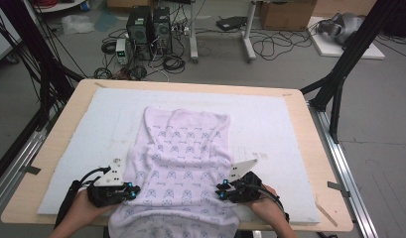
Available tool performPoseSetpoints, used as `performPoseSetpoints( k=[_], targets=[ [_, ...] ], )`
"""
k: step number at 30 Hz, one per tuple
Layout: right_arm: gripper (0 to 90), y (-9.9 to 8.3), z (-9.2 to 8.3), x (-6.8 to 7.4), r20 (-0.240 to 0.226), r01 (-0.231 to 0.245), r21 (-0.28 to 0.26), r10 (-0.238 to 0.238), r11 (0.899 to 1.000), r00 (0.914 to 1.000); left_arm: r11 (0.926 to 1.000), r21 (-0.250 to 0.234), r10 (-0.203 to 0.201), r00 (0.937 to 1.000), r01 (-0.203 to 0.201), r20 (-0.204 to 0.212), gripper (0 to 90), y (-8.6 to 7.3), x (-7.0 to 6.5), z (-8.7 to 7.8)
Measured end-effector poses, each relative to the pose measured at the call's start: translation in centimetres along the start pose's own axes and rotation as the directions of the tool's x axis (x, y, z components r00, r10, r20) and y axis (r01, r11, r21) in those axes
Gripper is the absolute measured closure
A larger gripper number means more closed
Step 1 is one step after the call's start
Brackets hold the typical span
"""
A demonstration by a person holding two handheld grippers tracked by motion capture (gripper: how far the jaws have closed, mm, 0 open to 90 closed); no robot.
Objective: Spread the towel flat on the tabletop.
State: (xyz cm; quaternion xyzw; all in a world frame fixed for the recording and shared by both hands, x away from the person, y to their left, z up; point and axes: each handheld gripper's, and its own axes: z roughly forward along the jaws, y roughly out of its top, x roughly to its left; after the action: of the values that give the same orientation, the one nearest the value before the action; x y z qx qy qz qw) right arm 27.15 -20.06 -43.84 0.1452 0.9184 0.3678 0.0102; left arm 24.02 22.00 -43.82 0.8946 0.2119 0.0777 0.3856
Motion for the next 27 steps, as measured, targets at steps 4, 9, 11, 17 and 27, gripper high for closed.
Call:
performPoseSetpoints(
  k=[4,9,11,17,27],
  targets=[
    [80.0,-0.3,-0.7,1.2,-0.045,0.032,-0.006,-0.032,0.999,0.9985,0.9999,-0.012,0.008,0.9998,-0.008,0.018,77.8,-0.5,-0.8,-1.2],
    [60.2,0.1,-2.1,-0.7,0.090,-0.043,-0.060,0.049,0.997,0.9948,0.9980,-0.058,-0.028,0.9978,0.025,-0.061,66.3,0.6,1.1,-1.6],
    [59.1,0.2,-1.8,-2.0,0.116,-0.078,-0.069,0.085,0.995,0.9896,0.9967,-0.056,-0.064,0.9916,0.058,-0.112,59.2,1.1,2.3,-0.9],
    [78.7,0.4,0.0,-4.1,0.148,-0.091,-0.025,0.094,0.996,0.9846,0.9955,-0.026,-0.093,0.9895,0.091,-0.110,69.8,1.3,4.6,1.5],
    [88.3,1.7,-1.9,-7.2,0.266,-0.112,-0.018,0.113,0.994,0.9575,0.9952,-0.050,-0.094,0.9657,0.084,-0.242,88.2,3.5,6.5,2.2]
  ],
)
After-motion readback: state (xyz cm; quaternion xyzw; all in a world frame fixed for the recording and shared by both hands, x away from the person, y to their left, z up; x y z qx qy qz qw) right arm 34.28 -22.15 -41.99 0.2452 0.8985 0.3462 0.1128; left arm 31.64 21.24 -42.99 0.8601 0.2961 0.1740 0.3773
